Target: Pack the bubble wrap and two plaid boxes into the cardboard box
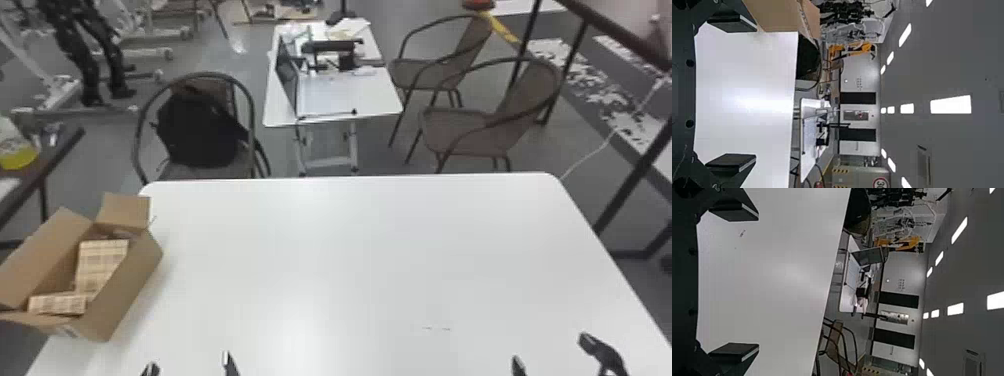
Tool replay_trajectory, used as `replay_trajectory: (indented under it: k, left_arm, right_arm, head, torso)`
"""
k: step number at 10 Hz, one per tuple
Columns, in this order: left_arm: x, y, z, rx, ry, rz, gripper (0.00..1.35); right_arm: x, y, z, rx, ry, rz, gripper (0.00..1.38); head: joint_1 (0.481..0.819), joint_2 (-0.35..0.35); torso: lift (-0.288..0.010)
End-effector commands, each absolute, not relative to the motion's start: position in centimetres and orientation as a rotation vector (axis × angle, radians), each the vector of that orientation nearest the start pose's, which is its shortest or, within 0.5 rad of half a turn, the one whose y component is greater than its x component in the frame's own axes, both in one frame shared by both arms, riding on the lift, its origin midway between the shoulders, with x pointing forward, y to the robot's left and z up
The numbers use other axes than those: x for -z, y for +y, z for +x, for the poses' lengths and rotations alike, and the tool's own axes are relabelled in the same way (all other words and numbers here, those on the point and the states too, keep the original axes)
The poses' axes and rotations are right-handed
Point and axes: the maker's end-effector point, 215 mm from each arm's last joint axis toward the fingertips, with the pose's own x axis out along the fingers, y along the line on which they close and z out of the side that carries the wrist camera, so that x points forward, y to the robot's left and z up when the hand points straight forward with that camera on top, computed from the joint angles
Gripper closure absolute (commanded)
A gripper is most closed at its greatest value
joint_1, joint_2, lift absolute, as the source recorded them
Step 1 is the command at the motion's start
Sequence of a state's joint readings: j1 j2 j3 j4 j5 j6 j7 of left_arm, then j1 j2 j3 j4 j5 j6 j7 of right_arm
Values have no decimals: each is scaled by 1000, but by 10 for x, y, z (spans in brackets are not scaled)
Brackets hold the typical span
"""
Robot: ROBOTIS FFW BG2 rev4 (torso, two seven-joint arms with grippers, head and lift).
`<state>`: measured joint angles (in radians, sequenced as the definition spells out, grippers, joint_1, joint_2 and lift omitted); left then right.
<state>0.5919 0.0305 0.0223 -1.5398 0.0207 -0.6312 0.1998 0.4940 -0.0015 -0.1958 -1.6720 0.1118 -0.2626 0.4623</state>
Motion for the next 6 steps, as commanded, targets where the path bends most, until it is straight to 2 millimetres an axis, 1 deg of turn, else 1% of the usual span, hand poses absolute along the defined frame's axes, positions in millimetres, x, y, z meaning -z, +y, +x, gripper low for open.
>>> replay_trajectory:
  k: [1,2,3,6]
  left_arm:
    - [459,294,341,-213,19,35,137]
    - [463,293,341,-205,30,21,137]
    - [465,292,343,-188,36,17,137]
    - [463,290,352,-151,33,6,137]
  right_arm:
    - [475,-236,387,-314,195,-149,127]
    - [484,-240,382,-295,217,-131,124]
    - [485,-244,380,-277,220,-127,127]
    - [483,-240,385,-281,217,-128,128]
  head:
    - [695,84]
    - [695,89]
    - [695,86]
    - [695,70]
  torso:
    - [-14]
    - [-14]
    - [-14]
    - [-14]
